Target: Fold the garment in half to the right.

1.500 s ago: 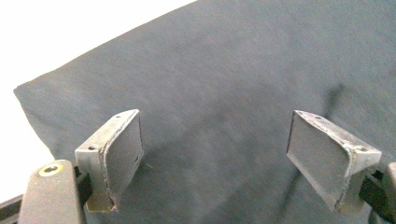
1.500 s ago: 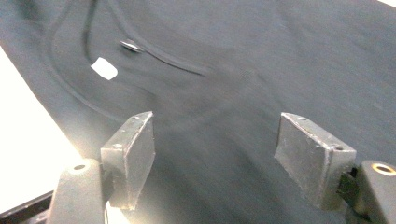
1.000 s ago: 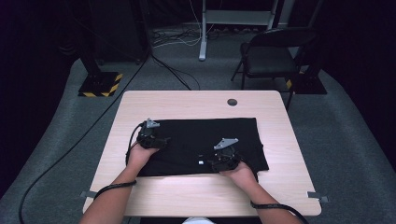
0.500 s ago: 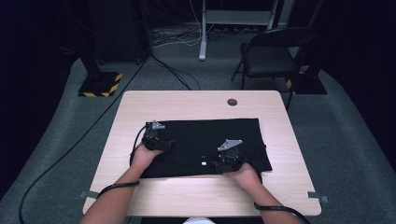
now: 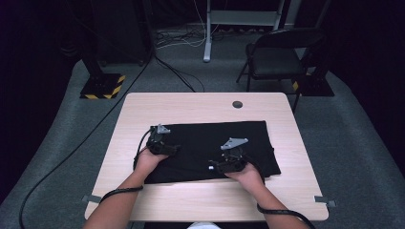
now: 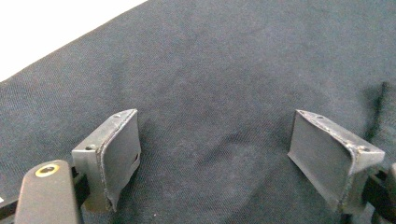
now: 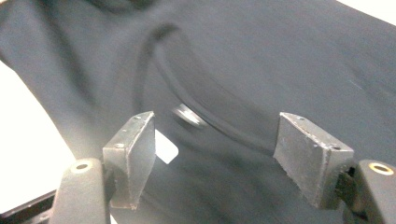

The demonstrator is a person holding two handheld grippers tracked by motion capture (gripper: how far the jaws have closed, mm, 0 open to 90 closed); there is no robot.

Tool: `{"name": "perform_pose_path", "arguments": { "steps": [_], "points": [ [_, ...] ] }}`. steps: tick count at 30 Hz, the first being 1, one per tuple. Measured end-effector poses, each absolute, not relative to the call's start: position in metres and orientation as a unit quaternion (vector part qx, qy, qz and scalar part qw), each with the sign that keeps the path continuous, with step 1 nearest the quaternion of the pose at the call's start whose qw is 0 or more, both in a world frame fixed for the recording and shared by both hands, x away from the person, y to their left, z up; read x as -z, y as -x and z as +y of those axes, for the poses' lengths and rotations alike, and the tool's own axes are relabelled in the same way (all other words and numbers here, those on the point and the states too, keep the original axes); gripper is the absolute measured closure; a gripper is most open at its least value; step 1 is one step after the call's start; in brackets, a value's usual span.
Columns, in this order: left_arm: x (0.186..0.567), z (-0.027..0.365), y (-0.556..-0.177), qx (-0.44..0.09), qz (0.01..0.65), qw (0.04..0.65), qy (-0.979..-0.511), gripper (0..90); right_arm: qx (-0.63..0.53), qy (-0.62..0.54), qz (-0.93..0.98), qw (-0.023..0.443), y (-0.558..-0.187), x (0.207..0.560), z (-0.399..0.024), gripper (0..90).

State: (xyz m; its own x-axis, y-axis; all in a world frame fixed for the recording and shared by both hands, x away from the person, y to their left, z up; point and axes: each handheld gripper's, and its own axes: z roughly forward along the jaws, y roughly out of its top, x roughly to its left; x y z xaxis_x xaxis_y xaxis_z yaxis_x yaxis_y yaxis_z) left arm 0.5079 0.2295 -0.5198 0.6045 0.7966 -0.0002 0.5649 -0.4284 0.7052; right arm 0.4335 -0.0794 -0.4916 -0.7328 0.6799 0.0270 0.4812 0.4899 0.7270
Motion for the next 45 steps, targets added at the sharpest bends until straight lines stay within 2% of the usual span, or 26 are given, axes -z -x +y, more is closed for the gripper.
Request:
{"name": "perform_pose_path", "arguments": {
  "steps": [4,10,15,21,26,31,32,34,36,39,45],
  "points": [
    [0.521,0.231,-0.508,-0.169,0.406,0.346,-0.829,17.0,-0.372,-0.308,0.868,0.118,-0.439,0.499,-0.046,29.0],
    [0.520,0.235,-0.504,-0.164,0.399,0.343,-0.835,17.2,-0.355,-0.290,0.881,0.117,-0.438,0.516,-0.023,30.1],
    [0.514,0.240,-0.499,-0.153,0.398,0.329,-0.843,17.8,-0.365,-0.282,0.877,0.135,-0.431,0.520,-0.023,32.5],
    [0.494,0.245,-0.509,-0.143,0.417,0.351,-0.826,17.9,-0.374,-0.273,0.875,0.139,-0.425,0.522,-0.029,33.9],
    [0.505,0.240,-0.514,-0.158,0.403,0.319,-0.843,18.1,-0.370,-0.276,0.877,0.135,-0.424,0.520,-0.030,34.0],
    [0.513,0.242,-0.515,-0.156,0.400,0.326,-0.842,18.2,-0.383,-0.295,0.867,0.127,-0.428,0.517,-0.029,36.8],
    [0.513,0.242,-0.515,-0.156,0.400,0.326,-0.842,18.2,-0.388,-0.297,0.864,0.126,-0.428,0.516,-0.028,36.3],
    [0.516,0.244,-0.514,-0.161,0.401,0.328,-0.840,17.3,-0.395,-0.300,0.859,0.123,-0.430,0.513,-0.024,29.7],
    [0.517,0.244,-0.514,-0.165,0.402,0.329,-0.839,16.2,-0.400,-0.300,0.857,0.126,-0.430,0.510,-0.014,28.1],
    [0.518,0.244,-0.513,-0.170,0.404,0.332,-0.835,14.8,-0.407,-0.285,0.857,0.138,-0.426,0.506,0.000,28.1],
    [0.520,0.249,-0.512,-0.162,0.399,0.346,-0.833,15.4,-0.415,-0.257,0.864,0.125,-0.422,0.508,0.027,28.5]
  ]
}}
